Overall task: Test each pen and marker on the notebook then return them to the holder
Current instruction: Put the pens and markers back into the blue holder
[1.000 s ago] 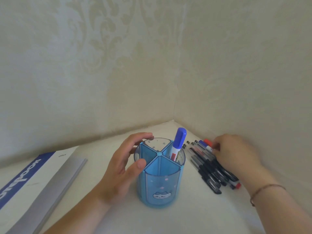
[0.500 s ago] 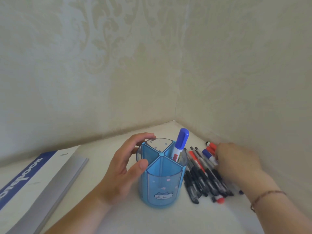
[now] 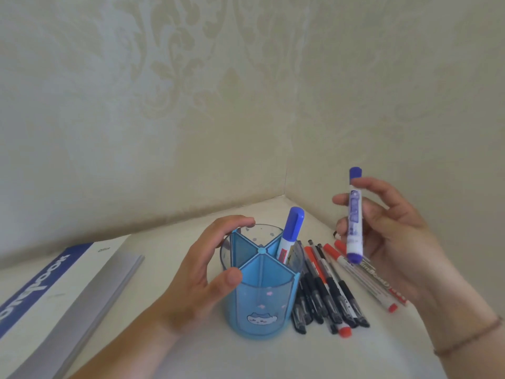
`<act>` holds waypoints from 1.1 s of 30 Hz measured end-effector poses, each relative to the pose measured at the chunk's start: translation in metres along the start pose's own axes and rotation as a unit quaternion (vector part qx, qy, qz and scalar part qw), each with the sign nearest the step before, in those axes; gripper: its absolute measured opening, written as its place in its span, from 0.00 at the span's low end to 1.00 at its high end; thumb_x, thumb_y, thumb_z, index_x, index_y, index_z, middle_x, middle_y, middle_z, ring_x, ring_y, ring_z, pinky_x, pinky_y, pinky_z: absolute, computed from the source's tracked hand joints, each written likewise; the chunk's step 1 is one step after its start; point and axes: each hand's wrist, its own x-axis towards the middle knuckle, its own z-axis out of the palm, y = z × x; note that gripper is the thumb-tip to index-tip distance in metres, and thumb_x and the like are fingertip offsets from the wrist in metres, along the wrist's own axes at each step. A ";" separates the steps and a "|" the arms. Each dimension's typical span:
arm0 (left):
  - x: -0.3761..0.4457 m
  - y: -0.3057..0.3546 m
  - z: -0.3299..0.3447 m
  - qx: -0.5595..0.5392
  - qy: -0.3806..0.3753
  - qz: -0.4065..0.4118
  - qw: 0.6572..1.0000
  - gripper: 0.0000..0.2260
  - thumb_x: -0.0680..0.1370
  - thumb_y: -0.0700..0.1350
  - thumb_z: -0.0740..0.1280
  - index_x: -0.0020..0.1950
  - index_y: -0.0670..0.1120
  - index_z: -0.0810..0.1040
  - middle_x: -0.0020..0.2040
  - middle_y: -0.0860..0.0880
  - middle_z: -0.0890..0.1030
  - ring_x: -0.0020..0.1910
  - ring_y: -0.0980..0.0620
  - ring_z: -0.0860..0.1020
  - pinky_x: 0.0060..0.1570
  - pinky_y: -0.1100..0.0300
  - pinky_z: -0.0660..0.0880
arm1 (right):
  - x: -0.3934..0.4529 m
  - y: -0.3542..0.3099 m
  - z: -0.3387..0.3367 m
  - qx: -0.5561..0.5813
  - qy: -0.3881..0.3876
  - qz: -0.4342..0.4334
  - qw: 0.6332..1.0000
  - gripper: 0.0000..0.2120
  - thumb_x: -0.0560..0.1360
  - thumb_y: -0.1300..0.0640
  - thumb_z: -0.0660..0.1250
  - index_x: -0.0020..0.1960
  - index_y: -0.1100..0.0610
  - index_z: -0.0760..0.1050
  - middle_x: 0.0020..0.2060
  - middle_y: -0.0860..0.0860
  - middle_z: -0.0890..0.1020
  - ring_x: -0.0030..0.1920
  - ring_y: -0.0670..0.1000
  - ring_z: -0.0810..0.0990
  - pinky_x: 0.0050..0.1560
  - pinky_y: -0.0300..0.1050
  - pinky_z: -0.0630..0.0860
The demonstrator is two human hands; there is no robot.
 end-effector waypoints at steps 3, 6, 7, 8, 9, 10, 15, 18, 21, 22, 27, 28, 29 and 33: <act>0.001 0.001 0.001 0.009 0.031 0.013 0.999 0.35 0.73 0.73 0.57 0.67 0.48 0.73 0.62 0.50 0.75 0.60 0.45 0.74 0.58 0.51 0.70 | -0.001 0.000 0.003 0.092 0.002 0.053 0.994 0.15 0.74 0.64 0.61 0.59 0.60 0.75 0.44 0.57 0.86 0.29 0.48 0.83 0.24 0.36 0.77; 0.001 0.001 0.000 0.021 0.047 0.021 0.998 0.34 0.75 0.71 0.57 0.66 0.46 0.74 0.59 0.50 0.74 0.56 0.45 0.73 0.56 0.53 0.71 | 0.000 0.012 0.001 -0.074 0.025 0.034 0.996 0.16 0.71 0.48 0.68 0.50 0.59 0.80 0.25 0.53 0.71 0.20 0.50 0.67 0.21 0.37 0.68; 0.001 0.001 0.000 0.022 0.044 0.021 0.999 0.34 0.75 0.71 0.58 0.66 0.45 0.74 0.60 0.50 0.74 0.56 0.44 0.73 0.56 0.52 0.71 | -0.002 0.016 0.004 -0.110 0.019 0.027 0.993 0.18 0.68 0.42 0.71 0.47 0.56 0.81 0.26 0.52 0.68 0.23 0.50 0.65 0.23 0.37 0.67; 0.001 0.001 0.000 0.024 0.039 0.020 0.999 0.33 0.75 0.70 0.58 0.67 0.45 0.74 0.60 0.50 0.74 0.56 0.44 0.73 0.56 0.51 0.72 | -0.002 0.020 0.006 -0.127 0.001 0.020 0.992 0.20 0.65 0.39 0.73 0.45 0.54 0.81 0.27 0.52 0.71 0.26 0.51 0.67 0.26 0.37 0.69; 0.001 0.001 0.000 0.025 0.036 0.020 0.999 0.33 0.75 0.70 0.59 0.67 0.46 0.74 0.60 0.50 0.73 0.55 0.43 0.73 0.55 0.50 0.72 | -0.003 0.024 0.010 -0.127 -0.016 0.012 0.992 0.22 0.63 0.37 0.75 0.46 0.54 0.82 0.31 0.54 0.76 0.29 0.52 0.72 0.30 0.39 0.72; 0.001 0.001 0.001 0.025 0.034 0.019 0.999 0.33 0.74 0.70 0.60 0.67 0.46 0.74 0.60 0.50 0.73 0.55 0.43 0.73 0.55 0.50 0.72 | -0.004 0.027 0.013 -0.114 -0.027 0.001 0.993 0.22 0.63 0.38 0.75 0.47 0.54 0.82 0.37 0.55 0.80 0.34 0.53 0.77 0.33 0.40 0.76; 0.001 0.002 0.000 0.025 0.035 0.013 0.999 0.33 0.74 0.70 0.60 0.67 0.47 0.73 0.61 0.50 0.73 0.55 0.44 0.74 0.54 0.48 0.72 | -0.006 0.035 0.028 -0.041 -0.030 -0.022 0.998 0.15 0.68 0.51 0.68 0.50 0.59 0.81 0.44 0.59 0.82 0.46 0.57 0.84 0.39 0.43 0.79; 0.000 0.003 0.000 0.025 0.031 0.011 0.999 0.33 0.74 0.70 0.61 0.67 0.46 0.73 0.61 0.49 0.73 0.55 0.43 0.73 0.54 0.49 0.72 | -0.006 0.034 0.028 -0.056 -0.038 -0.027 0.997 0.15 0.73 0.51 0.64 0.52 0.61 0.78 0.45 0.60 0.83 0.49 0.59 0.83 0.41 0.45 0.79; 0.000 0.004 0.000 0.022 0.031 0.009 0.999 0.33 0.74 0.70 0.61 0.67 0.46 0.73 0.61 0.49 0.73 0.54 0.43 0.73 0.54 0.50 0.72 | -0.006 0.031 0.025 -0.166 -0.006 -0.060 0.984 0.15 0.80 0.44 0.56 0.49 0.54 0.73 0.32 0.53 0.78 0.35 0.55 0.79 0.36 0.46 0.76; 0.000 0.004 0.000 0.021 0.032 0.010 0.999 0.33 0.74 0.70 0.61 0.67 0.46 0.73 0.61 0.49 0.73 0.54 0.44 0.73 0.54 0.50 0.72 | -0.006 0.030 0.022 -0.247 -0.003 -0.074 0.966 0.16 0.80 0.41 0.54 0.48 0.51 0.73 0.27 0.49 0.72 0.29 0.52 0.72 0.32 0.46 0.72; 0.001 0.004 0.000 0.025 0.032 0.010 0.999 0.33 0.74 0.70 0.61 0.67 0.46 0.73 0.61 0.49 0.73 0.55 0.44 0.74 0.54 0.51 0.72 | -0.007 0.013 0.014 -0.181 0.062 -0.114 0.975 0.07 0.72 0.63 0.69 0.46 0.53 0.74 0.26 0.54 0.68 0.25 0.52 0.66 0.27 0.42 0.69; 0.001 0.004 0.000 0.025 0.032 0.011 0.999 0.33 0.74 0.70 0.60 0.67 0.47 0.73 0.61 0.49 0.73 0.55 0.44 0.74 0.54 0.51 0.72 | -0.007 0.010 0.015 -0.132 0.069 -0.139 0.979 0.06 0.69 0.60 0.72 0.43 0.54 0.75 0.28 0.55 0.72 0.25 0.53 0.69 0.29 0.43 0.72; 0.001 0.004 0.000 0.025 0.032 0.012 0.999 0.33 0.74 0.69 0.61 0.67 0.47 0.73 0.61 0.49 0.73 0.55 0.44 0.74 0.54 0.51 0.72 | -0.006 0.008 0.015 -0.119 0.080 -0.167 0.975 0.07 0.67 0.55 0.72 0.43 0.53 0.77 0.31 0.53 0.75 0.28 0.52 0.73 0.33 0.44 0.76; 0.001 0.004 0.000 0.026 0.029 0.011 0.999 0.33 0.74 0.70 0.60 0.68 0.48 0.73 0.61 0.49 0.73 0.55 0.44 0.74 0.54 0.51 0.72 | -0.005 0.007 0.020 -0.091 0.070 -0.270 0.956 0.12 0.74 0.53 0.65 0.56 0.54 0.74 0.43 0.53 0.79 0.45 0.55 0.81 0.43 0.48 0.79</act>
